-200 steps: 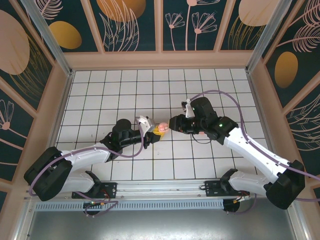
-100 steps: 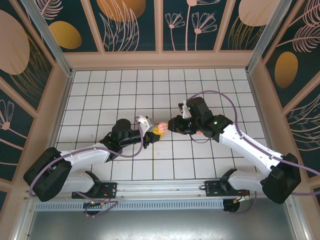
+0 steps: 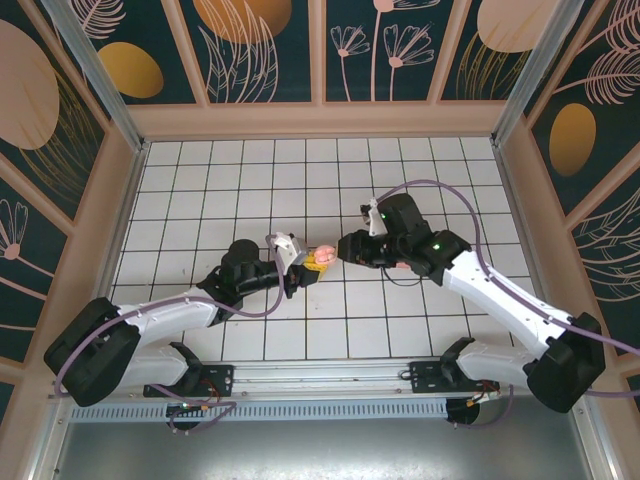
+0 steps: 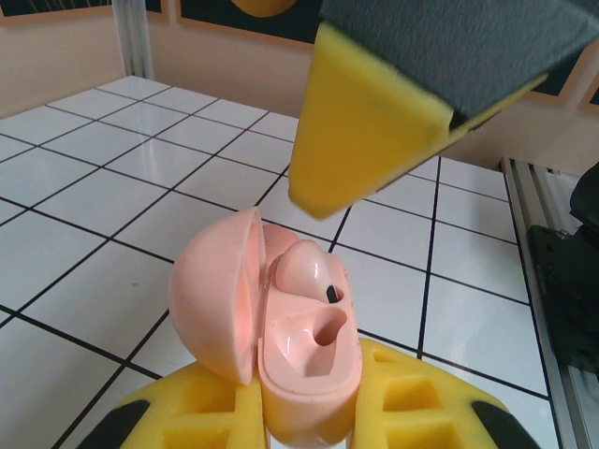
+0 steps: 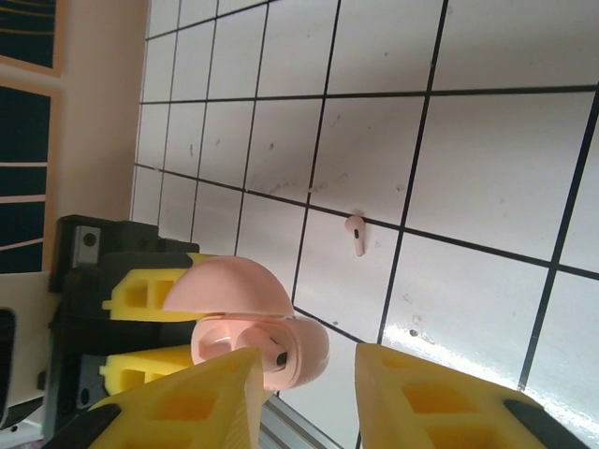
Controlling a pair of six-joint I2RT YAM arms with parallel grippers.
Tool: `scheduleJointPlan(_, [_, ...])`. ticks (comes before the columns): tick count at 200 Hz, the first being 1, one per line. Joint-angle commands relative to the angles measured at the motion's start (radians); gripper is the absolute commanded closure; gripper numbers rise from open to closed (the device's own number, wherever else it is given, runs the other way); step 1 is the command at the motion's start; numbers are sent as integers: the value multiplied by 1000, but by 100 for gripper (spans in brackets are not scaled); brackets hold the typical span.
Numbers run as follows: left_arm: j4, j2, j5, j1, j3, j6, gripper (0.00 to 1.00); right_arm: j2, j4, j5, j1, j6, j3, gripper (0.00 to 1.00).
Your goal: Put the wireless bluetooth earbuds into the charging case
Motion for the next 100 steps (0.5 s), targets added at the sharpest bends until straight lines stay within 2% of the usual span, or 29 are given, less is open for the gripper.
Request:
scheduleJointPlan(1, [53, -18, -16, 2, -11, -14, 87, -41, -26, 27, -10, -21, 46, 68])
scheduleJointPlan(26, [57, -27, -85, 12, -32, -54, 88, -35, -43, 42, -6, -16, 58, 68])
scheduleJointPlan(52, [55, -44, -114, 59, -67, -114, 88, -1, -91, 99, 8, -19, 77, 68])
scheduleJointPlan(100, [38, -88, -126, 254, -141, -252, 89, 148, -130, 190, 80, -41, 142, 68])
